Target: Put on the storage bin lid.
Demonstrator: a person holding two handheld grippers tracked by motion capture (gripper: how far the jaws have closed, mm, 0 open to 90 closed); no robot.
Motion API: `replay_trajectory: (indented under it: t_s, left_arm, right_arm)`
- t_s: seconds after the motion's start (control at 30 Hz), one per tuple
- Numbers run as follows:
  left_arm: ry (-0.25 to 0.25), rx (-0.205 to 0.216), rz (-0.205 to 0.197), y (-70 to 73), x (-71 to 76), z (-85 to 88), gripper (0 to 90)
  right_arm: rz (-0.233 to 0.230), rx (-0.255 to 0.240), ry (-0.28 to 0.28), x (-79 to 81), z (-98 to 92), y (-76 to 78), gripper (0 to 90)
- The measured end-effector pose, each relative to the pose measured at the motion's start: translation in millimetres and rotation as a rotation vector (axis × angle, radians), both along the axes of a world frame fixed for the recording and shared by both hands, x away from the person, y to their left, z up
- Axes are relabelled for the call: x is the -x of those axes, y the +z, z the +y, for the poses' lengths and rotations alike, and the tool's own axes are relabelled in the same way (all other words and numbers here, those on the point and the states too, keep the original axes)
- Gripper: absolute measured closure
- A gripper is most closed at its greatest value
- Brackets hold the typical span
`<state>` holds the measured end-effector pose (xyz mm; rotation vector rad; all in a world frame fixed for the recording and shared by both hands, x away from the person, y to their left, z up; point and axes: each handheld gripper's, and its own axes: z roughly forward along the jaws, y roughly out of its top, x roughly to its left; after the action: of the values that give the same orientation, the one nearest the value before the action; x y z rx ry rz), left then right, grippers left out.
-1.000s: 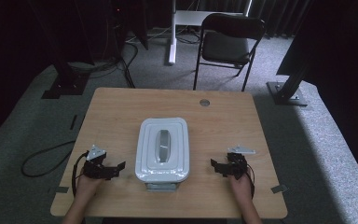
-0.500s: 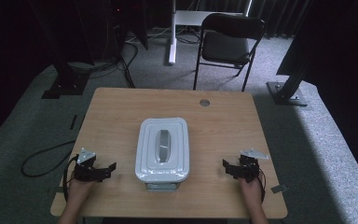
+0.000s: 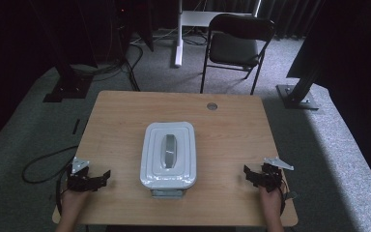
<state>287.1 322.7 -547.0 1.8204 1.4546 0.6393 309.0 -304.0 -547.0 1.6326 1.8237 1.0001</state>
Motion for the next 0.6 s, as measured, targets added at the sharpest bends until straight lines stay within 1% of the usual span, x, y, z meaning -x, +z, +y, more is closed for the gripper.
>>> replay_trajectory:
  t_s: [0.03,0.07,0.13,0.2,0.33,0.37,0.47,0.53,0.6]
  left_arm:
    - [0.015,0.003,0.002,-0.4,0.6,2.3,2.3]
    - [0.028,0.006,-0.001,-0.6,1.4,4.6,2.3]
    - [0.056,-0.002,0.003,-0.8,2.3,8.4,2.3]
    - [0.093,0.001,-0.005,-0.6,3.4,10.8,2.3]
    - [0.13,-0.027,0.002,-1.8,4.0,11.3,2.3]
    - [0.134,-0.024,0.002,-2.2,4.0,11.4,2.4]
    - [0.16,-0.037,0.004,-2.6,4.0,12.2,2.3]
    - [0.168,-0.032,0.007,-3.4,3.6,13.0,2.3]
    - [0.173,-0.04,0.013,-4.2,3.3,14.1,2.3]
  right_arm:
    - [-0.004,0.006,-0.009,0.4,-1.9,-0.1,12.8]
    - [0.002,0.01,-0.018,0.9,-3.6,-0.1,12.8]
    - [0.004,0.028,-0.046,1.7,-8.3,-1.1,12.9]
    - [0.009,0.023,-0.076,1.6,-14.2,-2.0,12.9]
    - [0.027,0.006,-0.119,0.6,-22.7,-5.1,12.9]
    - [0.032,0.004,-0.129,0.2,-23.3,-5.9,12.9]
    - [0.047,0.016,-0.134,-1.5,-23.2,-8.5,13.0]
    - [0.058,0.015,-0.132,-2.7,-23.0,-10.2,12.9]
    - [0.056,0.023,-0.13,-2.9,-22.6,-10.7,13.0]
